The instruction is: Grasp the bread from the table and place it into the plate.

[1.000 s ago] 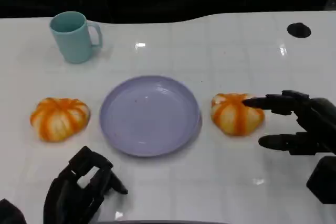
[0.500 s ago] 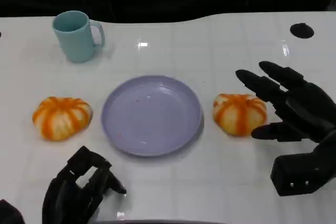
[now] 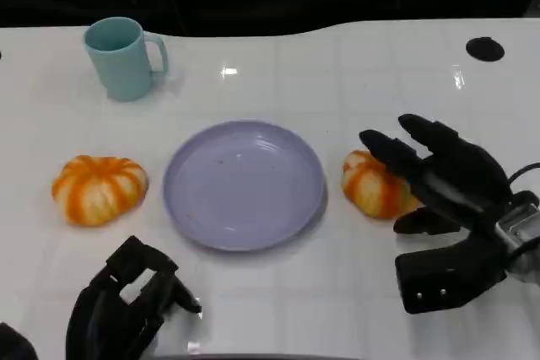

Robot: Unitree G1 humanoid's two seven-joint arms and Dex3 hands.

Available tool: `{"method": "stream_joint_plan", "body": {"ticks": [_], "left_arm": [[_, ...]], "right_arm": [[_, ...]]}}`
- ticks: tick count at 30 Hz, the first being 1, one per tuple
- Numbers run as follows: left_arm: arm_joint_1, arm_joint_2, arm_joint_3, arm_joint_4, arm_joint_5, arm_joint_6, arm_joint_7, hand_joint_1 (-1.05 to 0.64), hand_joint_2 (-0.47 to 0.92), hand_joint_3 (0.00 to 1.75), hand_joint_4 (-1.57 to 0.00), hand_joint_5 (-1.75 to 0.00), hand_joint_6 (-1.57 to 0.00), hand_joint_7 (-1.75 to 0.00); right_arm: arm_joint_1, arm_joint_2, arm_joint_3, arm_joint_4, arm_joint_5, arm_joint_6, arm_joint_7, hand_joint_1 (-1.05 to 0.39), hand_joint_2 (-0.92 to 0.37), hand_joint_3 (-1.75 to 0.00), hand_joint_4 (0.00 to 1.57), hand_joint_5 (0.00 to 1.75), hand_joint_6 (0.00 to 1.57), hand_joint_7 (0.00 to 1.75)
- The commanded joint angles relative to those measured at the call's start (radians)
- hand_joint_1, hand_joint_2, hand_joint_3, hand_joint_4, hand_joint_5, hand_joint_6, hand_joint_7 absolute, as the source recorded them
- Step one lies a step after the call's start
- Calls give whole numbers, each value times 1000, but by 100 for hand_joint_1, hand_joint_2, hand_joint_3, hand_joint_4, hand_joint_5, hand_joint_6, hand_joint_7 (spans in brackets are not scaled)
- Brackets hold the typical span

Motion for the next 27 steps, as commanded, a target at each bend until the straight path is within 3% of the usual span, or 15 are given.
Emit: {"method": "stream_joint_plan", "body": {"ticks": [1, 13, 17, 18, 19, 20, 22, 24, 27], "left_arm": [[17, 9, 3, -12, -2, -3, 8, -53, 92, 26, -58, -175, -50, -151], [18, 23, 1, -26, 7, 7, 17, -55, 92, 28, -60, -175, -49, -156], [22, 19, 4, -30, -2, 7, 10, -53, 92, 28, -59, -175, -48, -156], [22, 17, 5, -30, -4, 7, 9, -53, 92, 28, -59, -175, -47, -156], [22, 16, 5, -31, -6, 7, 8, -54, 92, 28, -59, -175, -47, -156], [21, 15, 5, -29, -9, 6, 3, -54, 92, 27, -59, -175, -47, -156], [21, 14, 5, -28, -11, 4, -2, -53, 92, 27, -59, -175, -47, -156], [26, 13, 1, -34, -7, 3, 2, -53, 92, 27, -59, -175, -47, -156], [30, 10, -2, -39, -5, -2, 3, -53, 92, 27, -58, -175, -46, -156]], "right_arm": [[-32, 14, 25, 41, 6, 34, 1, -56, -88, 0, 0, 0, 0, 0], [-73, 90, 68, 114, 23, 128, 93, -54, -91, -1, 0, 0, 0, 0], [-79, 109, 63, 130, 41, 139, 114, -49, -92, -2, 10, 8, 3, 2], [-79, 115, 58, 134, 50, 141, 121, -46, -92, -3, 5, 74, 2, 36], [-79, 118, 56, 137, 57, 142, 126, -43, -92, -2, 2, 134, 1, 116], [-79, 123, 53, 139, 65, 145, 129, -41, -92, -2, 1, 154, 0, 144], [-78, 129, 44, 141, 81, 144, 121, -38, -92, -2, 0, 169, 0, 167], [-74, 134, 37, 143, 92, 141, 100, -34, -92, -3, 33, 173, 3, 173], [-69, 135, 32, 144, 102, 127, 71, -28, -92, -5, 102, 175, 45, 174]]}}
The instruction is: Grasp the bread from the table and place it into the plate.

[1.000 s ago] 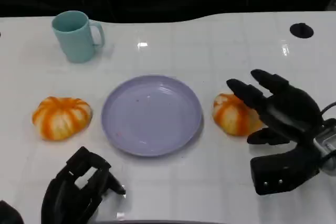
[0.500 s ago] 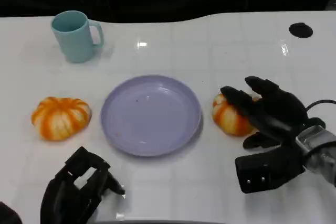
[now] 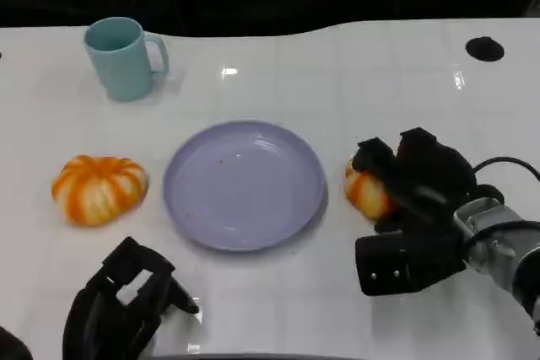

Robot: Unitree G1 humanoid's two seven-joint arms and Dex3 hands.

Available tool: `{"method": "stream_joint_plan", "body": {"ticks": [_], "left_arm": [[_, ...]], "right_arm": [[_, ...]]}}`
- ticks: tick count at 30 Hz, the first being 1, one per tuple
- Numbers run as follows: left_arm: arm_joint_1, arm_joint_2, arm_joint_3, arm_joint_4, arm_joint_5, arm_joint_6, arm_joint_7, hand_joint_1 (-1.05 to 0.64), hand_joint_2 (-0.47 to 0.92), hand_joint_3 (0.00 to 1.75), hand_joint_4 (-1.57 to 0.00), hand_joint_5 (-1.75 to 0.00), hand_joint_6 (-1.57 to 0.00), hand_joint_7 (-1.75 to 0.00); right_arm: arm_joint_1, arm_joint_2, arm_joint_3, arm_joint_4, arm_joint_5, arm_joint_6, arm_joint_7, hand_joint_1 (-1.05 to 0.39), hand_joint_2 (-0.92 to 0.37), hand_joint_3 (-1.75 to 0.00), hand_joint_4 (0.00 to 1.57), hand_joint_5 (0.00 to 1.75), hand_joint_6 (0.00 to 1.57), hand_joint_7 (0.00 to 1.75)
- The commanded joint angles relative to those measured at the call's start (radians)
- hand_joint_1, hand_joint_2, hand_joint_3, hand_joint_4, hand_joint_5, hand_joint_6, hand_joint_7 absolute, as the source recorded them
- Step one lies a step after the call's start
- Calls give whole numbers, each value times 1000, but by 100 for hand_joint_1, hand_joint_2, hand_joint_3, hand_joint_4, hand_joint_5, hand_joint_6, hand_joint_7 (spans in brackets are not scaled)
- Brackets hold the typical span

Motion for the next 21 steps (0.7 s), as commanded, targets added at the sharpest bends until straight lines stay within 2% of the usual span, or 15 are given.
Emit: {"method": "stream_joint_plan", "body": {"ticks": [1, 2, 3, 5, 8, 9, 12, 14, 17, 21], "left_arm": [[15, 9, -2, -14, 1, -10, 0, -53, 92, 27, -58, -175, -46, -156], [17, 8, -3, -17, 2, -6, 3, -54, 92, 27, -58, -175, -46, -155], [18, 8, -4, -20, 2, -2, 5, -54, 92, 27, -58, -175, -47, -155], [21, 7, -6, -24, 1, 3, 6, -54, 92, 27, -58, -175, -47, -155], [25, 2, -7, -31, -3, 6, 7, -53, 92, 27, -59, -175, -48, -155], [25, 1, -8, -31, -2, 3, 6, -53, 92, 27, -60, -175, -48, -155], [24, 0, -7, -33, -5, 6, 3, -53, 92, 27, -59, -175, -48, -155], [26, 1, -9, -40, -3, 16, 10, -54, 92, 26, -60, -175, -48, -154], [28, 2, -11, -45, 1, 23, 15, -53, 92, 25, -61, -175, -49, -154], [28, 1, -13, -49, 3, 25, 17, -53, 92, 25, -62, -175, -50, -155]], "right_arm": [[12, -2, -13, 16, 23, -28, -46, -27, -92, -5, 110, 175, 51, 175], [18, -2, -15, 17, 26, -42, -76, -23, -92, -10, 135, 175, 83, 175], [21, -3, -16, 18, 29, -51, -96, -22, -92, -18, 146, 175, 109, 175], [24, -4, -11, 21, 26, -58, -125, -22, -92, -25, 155, 175, 134, 175], [25, -6, -2, 25, 18, -49, -157, -26, -92, -31, 157, 175, 153, 175], [26, -6, -2, 26, 19, -43, -160, -26, -92, -33, 157, 175, 155, 175], [26, -6, -8, 28, 27, -36, -151, -25, -69, -81, 157, 175, 157, 175], [23, -8, -12, 28, 32, -34, -142, -26, -63, -91, 157, 175, 157, 175], [26, -11, -25, 24, 49, -49, -158, -30, -63, -99, 157, 175, 157, 175], [23, -15, -44, 18, 71, -84, -210, -38, -53, -129, 157, 175, 157, 175]]}}
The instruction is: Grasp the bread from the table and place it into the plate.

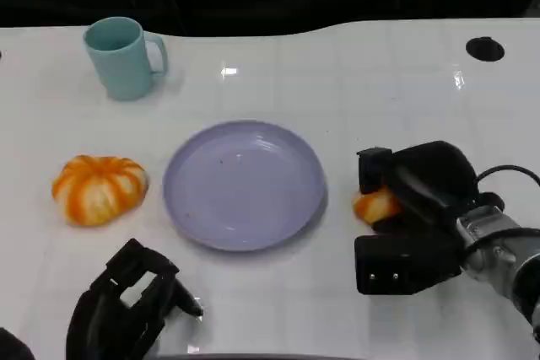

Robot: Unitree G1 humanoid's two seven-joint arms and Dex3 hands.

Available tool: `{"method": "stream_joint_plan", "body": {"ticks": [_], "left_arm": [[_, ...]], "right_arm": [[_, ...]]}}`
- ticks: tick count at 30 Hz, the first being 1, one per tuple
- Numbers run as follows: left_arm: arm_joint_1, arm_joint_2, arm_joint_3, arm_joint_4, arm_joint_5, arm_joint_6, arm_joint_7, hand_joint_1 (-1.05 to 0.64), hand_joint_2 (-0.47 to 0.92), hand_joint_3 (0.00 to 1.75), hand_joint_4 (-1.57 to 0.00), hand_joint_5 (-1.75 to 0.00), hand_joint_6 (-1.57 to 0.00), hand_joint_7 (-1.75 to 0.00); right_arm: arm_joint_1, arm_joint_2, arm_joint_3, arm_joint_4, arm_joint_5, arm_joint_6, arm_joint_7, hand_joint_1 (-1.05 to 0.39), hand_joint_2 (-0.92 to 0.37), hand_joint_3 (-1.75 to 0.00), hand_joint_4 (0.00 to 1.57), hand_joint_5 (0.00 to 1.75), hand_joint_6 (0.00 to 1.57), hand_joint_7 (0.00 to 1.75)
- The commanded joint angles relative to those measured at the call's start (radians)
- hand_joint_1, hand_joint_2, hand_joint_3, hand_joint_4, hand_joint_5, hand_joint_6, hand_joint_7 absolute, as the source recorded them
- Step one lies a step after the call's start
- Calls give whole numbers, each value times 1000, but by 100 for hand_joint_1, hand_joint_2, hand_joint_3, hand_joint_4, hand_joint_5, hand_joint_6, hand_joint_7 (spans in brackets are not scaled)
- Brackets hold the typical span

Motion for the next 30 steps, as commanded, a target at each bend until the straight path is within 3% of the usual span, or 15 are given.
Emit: {"method": "stream_joint_plan", "body": {"ticks": [1, 3, 5, 6, 11, 17, 30], "left_arm": [[7, 12, -2, -12, 2, 5, 11, -53, 92, 25, -62, -175, -50, -155], [7, 12, -4, -13, 4, 9, 14, -53, 92, 25, -62, -175, -50, -155], [4, 14, -5, -8, 8, 5, 18, -54, 92, 25, -62, -175, -50, -155], [3, 14, -5, -6, 9, 4, 19, -54, 92, 25, -62, -175, -50, -155], [-2, 15, -2, 3, 2, -2, 15, -54, 92, 27, -62, -175, -49, -157], [-2, 21, 1, 11, -6, 0, 0, -53, 92, 26, -60, -175, -49, -154], [3, 29, 3, 4, -7, 15, 4, -52, 92, 25, -59, -175, -51, -151]], "right_arm": [[2, -21, -32, 0, 28, -33, -54, -42, -53, -136, 157, 175, 157, 175], [-6, -19, -55, -5, 47, -62, -65, -48, -56, -142, 157, 175, 157, 175], [-22, -11, -87, -15, 79, -103, -74, -72, -81, -140, 157, 175, 157, 175], [-26, -10, -96, -16, 86, -114, -76, -77, -86, -139, 157, 175, 157, 175], [-65, 15, -125, -30, 109, -155, -76, -102, -92, -146, 157, 175, 157, 175], [-113, 68, -114, -49, 101, -214, -84, -105, -92, -135, 157, 175, 157, 175], [-163, 192, -58, -28, 62, -186, -7, -105, -92, -124, 157, 175, 157, 175]]}}
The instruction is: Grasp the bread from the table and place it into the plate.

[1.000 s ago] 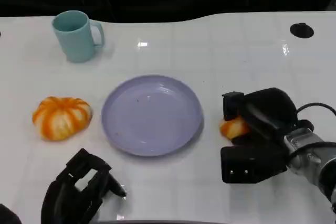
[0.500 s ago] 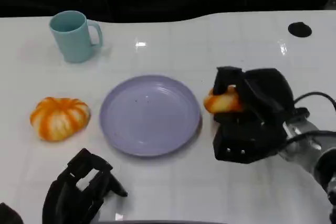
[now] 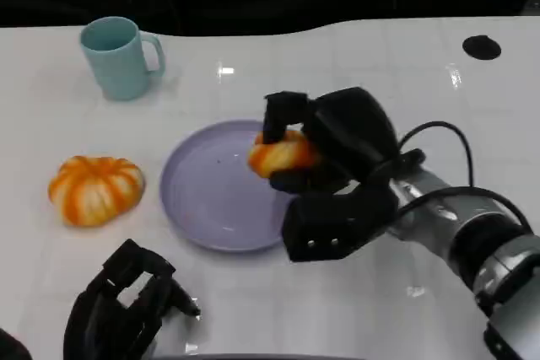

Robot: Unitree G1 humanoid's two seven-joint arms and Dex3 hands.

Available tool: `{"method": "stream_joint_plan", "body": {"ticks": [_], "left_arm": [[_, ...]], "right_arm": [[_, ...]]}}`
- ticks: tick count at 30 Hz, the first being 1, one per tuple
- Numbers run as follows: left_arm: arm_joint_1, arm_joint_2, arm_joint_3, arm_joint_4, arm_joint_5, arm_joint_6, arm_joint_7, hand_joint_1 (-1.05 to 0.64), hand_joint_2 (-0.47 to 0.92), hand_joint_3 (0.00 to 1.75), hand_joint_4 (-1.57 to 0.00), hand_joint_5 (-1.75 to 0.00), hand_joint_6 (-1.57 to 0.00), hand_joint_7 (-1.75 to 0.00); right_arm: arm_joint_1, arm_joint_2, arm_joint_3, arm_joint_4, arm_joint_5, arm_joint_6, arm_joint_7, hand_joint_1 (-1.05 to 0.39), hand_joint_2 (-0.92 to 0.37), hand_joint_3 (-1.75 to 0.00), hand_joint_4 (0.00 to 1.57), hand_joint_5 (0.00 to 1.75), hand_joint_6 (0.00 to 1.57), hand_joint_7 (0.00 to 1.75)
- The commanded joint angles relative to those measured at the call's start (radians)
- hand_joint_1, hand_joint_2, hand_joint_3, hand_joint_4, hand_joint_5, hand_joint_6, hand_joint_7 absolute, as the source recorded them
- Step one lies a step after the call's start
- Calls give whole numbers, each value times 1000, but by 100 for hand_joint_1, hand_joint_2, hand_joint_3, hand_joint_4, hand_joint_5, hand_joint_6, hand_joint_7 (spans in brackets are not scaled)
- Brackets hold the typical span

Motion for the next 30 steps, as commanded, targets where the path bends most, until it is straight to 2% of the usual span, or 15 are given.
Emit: {"method": "stream_joint_plan", "body": {"ticks": [1, 9, 10, 11, 12, 13, 14, 15, 16, 17, 18, 19, 20, 22, 30], "left_arm": [[7, 23, 0, -6, 3, 10, 0, -52, 92, 25, -60, -175, -51, -151], [3, 28, 3, 3, -2, 4, -12, -53, 92, 26, -60, -175, -49, -154], [2, 27, 4, 4, -3, 4, -12, -53, 92, 26, -60, -175, -49, -154], [2, 28, 4, 5, -3, 2, -14, -53, 92, 26, -60, -175, -49, -154], [2, 27, 4, 1, -4, 7, -10, -53, 92, 26, -60, -175, -48, -154], [2, 27, 4, 0, -5, 11, -8, -53, 92, 25, -60, -175, -49, -154], [2, 27, 4, -1, -4, 10, -7, -53, 92, 25, -60, -175, -49, -154], [1, 27, 4, 0, -2, 8, -6, -53, 92, 25, -60, -175, -50, -153], [0, 29, 3, 3, 0, 3, -9, -53, 92, 25, -61, -175, -50, -154], [-1, 31, 2, 6, 3, -1, -9, -53, 92, 26, -61, -175, -50, -154], [-2, 32, 2, 7, 4, -2, -10, -54, 92, 26, -61, -175, -50, -154], [-3, 32, 3, 9, 0, -1, -14, -54, 92, 26, -61, -175, -50, -154], [-4, 33, 4, 11, -1, -1, -17, -54, 92, 27, -61, -175, -50, -154], [-6, 33, 4, 14, -1, -3, -18, -54, 92, 27, -61, -175, -49, -154], [-12, 30, 4, 15, -1, 4, -12, -53, 92, 27, -61, -175, -49, -155]], "right_arm": [[-30, 35, 15, 12, -7, 30, 22, -105, -92, -123, 157, 175, 157, 175], [-26, 96, 31, 28, -11, 81, 20, -105, -92, -120, 157, 175, 157, 175], [-26, 98, 34, 29, -12, 87, 24, -104, -92, -117, 147, 175, 125, 175], [-30, 99, 44, 31, -18, 101, 37, -103, -92, -114, 139, 175, 107, 175], [-35, 100, 53, 33, -23, 117, 62, -104, -92, -107, 110, 175, 70, 175], [-40, 100, 59, 35, -28, 129, 88, -104, -92, -101, 54, 175, 29, 172], [-44, 100, 63, 37, -30, 141, 128, -105, -92, -97, 28, 175, 15, 165], [-49, 101, 63, 39, -29, 150, 171, -105, -92, -92, 14, 167, 7, 143], [-52, 102, 61, 39, -27, 157, 210, -105, -92, -85, 6, 139, 3, 92], [-54, 101, 60, 38, -26, 165, 239, -105, -92, -80, 3, 99, 1, 47], [-54, 100, 62, 37, -28, 170, 258, -105, -92, -75, 1, 52, 1, 24], [-54, 99, 64, 35, -31, 174, 269, -105, -92, -73, 1, 21, 0, 10], [-54, 98, 66, 34, -32, 177, 281, -105, -92, -71, 0, 11, 0, 5], [-56, 96, 67, 32, -31, 186, 311, -105, -92, -70, 0, 2, 0, 1], [-50, 70, 40, 21, -2, 169, 373, -105, -92, -77, 0, 0, 0, 0]]}}
